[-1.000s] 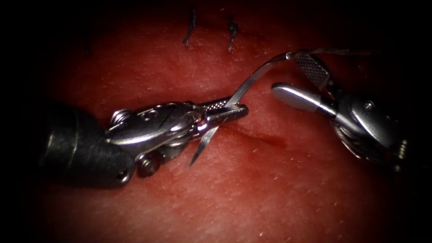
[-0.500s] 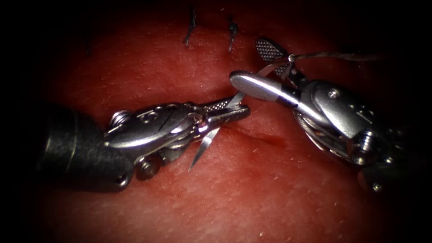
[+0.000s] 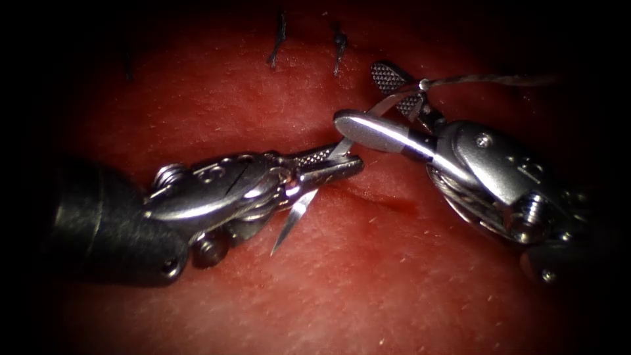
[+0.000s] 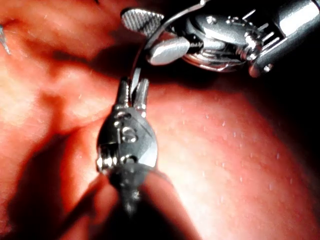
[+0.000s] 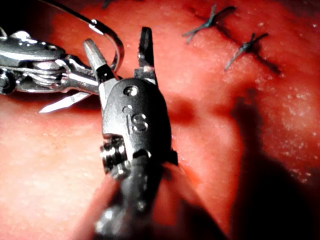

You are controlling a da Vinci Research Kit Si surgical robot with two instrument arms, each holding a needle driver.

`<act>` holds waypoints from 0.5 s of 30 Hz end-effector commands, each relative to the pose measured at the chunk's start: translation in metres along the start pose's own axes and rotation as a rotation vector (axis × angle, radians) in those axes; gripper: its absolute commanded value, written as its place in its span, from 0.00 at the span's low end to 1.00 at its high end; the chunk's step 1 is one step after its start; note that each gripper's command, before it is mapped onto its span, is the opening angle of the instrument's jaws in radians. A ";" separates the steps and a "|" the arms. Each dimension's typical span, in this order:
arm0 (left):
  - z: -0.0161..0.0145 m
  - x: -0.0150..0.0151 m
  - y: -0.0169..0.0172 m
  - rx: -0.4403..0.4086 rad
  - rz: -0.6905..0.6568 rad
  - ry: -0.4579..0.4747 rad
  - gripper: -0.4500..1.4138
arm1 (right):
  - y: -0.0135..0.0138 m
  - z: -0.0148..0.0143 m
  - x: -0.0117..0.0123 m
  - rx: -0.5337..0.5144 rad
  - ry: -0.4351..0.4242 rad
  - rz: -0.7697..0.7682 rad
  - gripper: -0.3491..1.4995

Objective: Wound Closure

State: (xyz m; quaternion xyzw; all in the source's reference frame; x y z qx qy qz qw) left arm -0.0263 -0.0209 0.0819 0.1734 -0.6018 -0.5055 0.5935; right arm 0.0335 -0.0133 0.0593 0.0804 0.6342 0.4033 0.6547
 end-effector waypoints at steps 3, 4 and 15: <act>0.0004 0.0008 -0.0001 0.008 0.000 0.003 0.00 | -0.0005 0.0004 -0.0009 0.019 0.002 -0.061 0.00; 0.0004 0.0008 -0.0001 0.013 0.000 0.001 0.00 | -0.0005 0.0005 -0.0009 0.022 -0.009 -0.084 0.00; 0.0007 0.0010 -0.0009 0.055 -0.013 0.006 0.66 | 0.0001 0.0005 -0.0003 0.045 -0.008 -0.165 0.00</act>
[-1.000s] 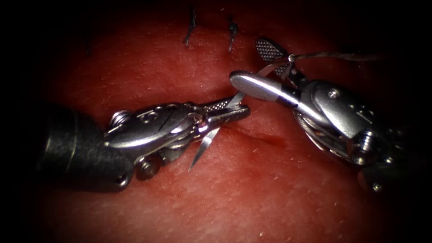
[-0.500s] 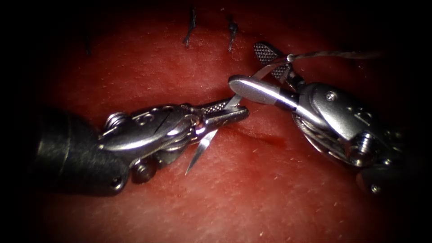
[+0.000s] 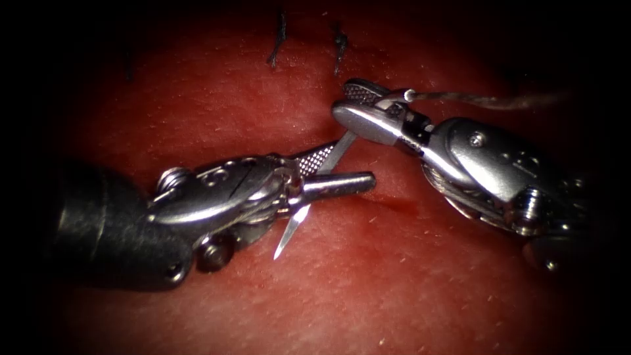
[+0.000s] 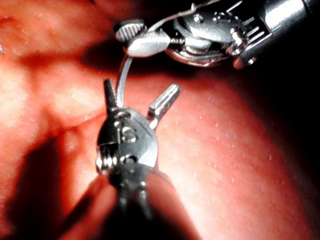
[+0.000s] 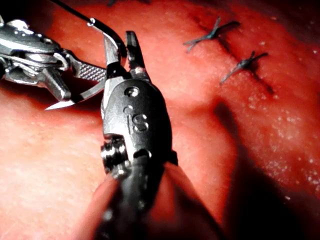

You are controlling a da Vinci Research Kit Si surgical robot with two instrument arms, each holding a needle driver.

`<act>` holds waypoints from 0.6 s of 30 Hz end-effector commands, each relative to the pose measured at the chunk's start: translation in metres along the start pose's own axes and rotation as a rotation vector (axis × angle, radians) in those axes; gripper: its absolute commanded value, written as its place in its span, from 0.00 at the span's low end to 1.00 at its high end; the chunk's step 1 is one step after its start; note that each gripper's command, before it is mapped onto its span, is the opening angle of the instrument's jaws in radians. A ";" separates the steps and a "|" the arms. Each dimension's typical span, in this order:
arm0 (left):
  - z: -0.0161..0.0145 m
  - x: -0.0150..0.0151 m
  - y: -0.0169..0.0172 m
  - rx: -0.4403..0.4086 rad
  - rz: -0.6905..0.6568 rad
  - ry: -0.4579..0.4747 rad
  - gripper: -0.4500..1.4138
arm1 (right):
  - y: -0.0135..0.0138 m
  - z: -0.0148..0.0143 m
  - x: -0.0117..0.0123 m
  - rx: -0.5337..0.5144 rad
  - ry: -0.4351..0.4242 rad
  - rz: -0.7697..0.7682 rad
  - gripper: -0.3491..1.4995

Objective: Wound Closure

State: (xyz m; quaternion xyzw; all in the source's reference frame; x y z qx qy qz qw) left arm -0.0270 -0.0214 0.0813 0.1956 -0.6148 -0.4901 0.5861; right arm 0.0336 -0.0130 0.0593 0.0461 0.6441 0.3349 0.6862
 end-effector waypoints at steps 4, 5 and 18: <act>0.0005 0.0001 0.0005 -0.023 0.193 -0.001 0.98 | 0.0000 0.0000 -0.0004 0.021 0.014 -0.098 0.00; -0.0002 0.0000 0.0006 -0.035 0.263 -0.003 0.99 | -0.0001 0.0000 -0.0004 0.034 0.026 -0.198 0.00; -0.0091 -0.0010 0.0013 -0.110 0.357 0.445 0.81 | 0.0037 0.0015 0.0007 0.109 0.105 -0.696 0.00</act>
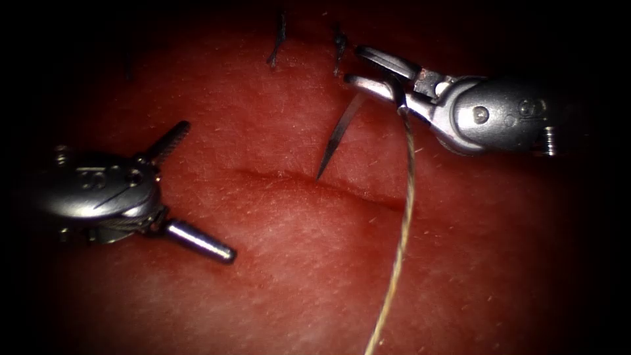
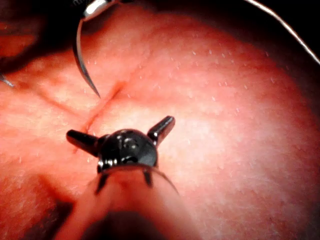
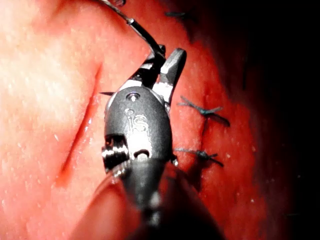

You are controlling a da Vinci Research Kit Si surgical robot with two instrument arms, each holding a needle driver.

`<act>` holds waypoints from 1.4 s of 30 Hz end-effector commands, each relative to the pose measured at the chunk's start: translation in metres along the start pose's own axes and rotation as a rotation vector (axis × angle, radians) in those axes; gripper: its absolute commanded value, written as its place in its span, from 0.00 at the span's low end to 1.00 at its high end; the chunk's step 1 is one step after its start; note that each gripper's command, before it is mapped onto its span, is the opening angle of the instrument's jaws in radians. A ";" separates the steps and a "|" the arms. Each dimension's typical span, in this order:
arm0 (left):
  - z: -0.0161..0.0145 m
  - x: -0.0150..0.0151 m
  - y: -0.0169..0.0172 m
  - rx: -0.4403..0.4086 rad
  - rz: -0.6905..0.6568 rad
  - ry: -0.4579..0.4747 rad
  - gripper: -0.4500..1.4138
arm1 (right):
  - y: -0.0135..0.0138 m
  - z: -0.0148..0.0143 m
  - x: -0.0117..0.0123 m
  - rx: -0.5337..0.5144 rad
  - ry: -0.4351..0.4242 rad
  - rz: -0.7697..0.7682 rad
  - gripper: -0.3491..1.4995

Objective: Wound Closure

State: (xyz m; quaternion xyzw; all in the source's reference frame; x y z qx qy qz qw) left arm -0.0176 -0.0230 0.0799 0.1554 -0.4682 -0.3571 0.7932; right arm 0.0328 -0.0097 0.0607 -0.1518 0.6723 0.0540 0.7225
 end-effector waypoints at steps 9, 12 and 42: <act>0.0038 0.0018 -0.0011 0.042 0.008 0.065 0.67 | 0.0005 0.0029 0.0001 -0.005 -0.001 -0.151 0.00; 0.0056 0.0031 -0.0016 0.080 0.024 0.077 0.67 | 0.0002 0.0041 -0.0001 0.008 -0.011 -0.190 0.00; 0.0099 0.0095 -0.0030 0.174 0.065 0.322 0.73 | -0.0022 0.0060 -0.0043 0.041 -0.049 -0.350 0.00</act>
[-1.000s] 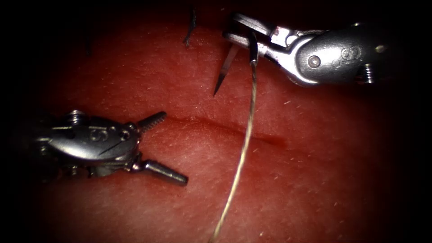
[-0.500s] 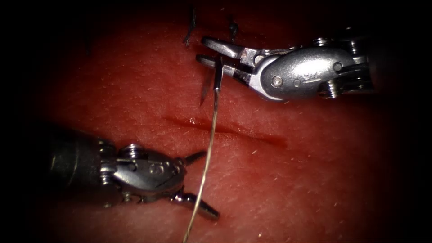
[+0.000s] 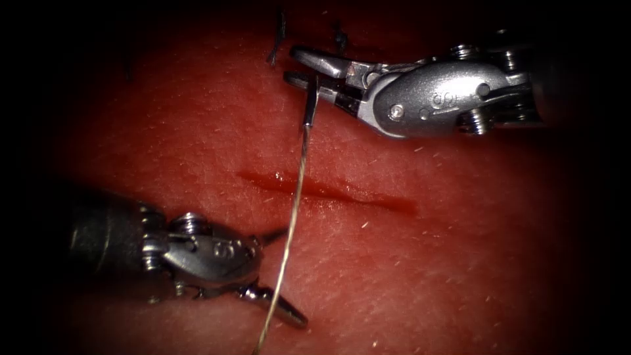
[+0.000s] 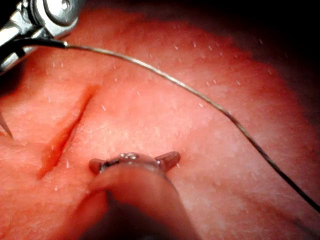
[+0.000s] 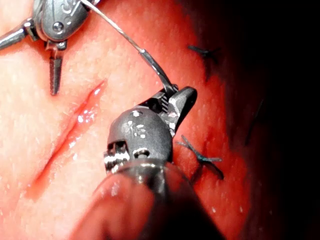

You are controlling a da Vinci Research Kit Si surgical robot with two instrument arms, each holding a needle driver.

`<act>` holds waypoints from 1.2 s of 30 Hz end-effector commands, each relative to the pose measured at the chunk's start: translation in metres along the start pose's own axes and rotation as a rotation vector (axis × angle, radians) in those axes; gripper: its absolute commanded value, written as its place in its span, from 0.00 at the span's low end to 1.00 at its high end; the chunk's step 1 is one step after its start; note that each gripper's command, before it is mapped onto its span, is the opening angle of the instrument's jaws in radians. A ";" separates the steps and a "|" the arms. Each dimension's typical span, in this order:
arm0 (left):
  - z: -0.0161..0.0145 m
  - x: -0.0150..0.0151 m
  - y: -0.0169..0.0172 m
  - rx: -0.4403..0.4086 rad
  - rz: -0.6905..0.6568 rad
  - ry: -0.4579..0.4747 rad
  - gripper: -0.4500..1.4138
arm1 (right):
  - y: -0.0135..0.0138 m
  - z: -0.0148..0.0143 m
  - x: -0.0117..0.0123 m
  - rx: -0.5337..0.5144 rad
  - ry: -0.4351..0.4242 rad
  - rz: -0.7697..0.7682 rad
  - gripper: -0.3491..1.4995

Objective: Wound Closure

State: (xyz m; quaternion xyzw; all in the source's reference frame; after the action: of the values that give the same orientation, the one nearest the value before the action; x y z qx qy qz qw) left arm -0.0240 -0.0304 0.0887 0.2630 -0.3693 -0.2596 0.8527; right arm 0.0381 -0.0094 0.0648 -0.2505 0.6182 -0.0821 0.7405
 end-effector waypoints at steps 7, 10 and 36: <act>-0.0005 -0.0005 -0.0001 -0.003 -0.007 0.001 0.72 | -0.0019 0.0010 -0.0013 -0.004 0.000 -0.017 0.00; -0.0006 -0.0005 -0.0002 -0.002 -0.007 0.004 0.70 | -0.0022 0.0013 -0.0015 -0.006 -0.002 -0.021 0.00; -0.0065 -0.0023 0.0004 0.022 -0.038 -0.161 0.70 | -0.0142 0.0007 -0.0038 0.011 0.032 -0.141 0.00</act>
State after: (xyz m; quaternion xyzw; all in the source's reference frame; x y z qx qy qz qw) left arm -0.0193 -0.0264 0.0834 0.2552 -0.4340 -0.2934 0.8127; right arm 0.0400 -0.0197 0.0748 -0.2871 0.6111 -0.1403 0.7241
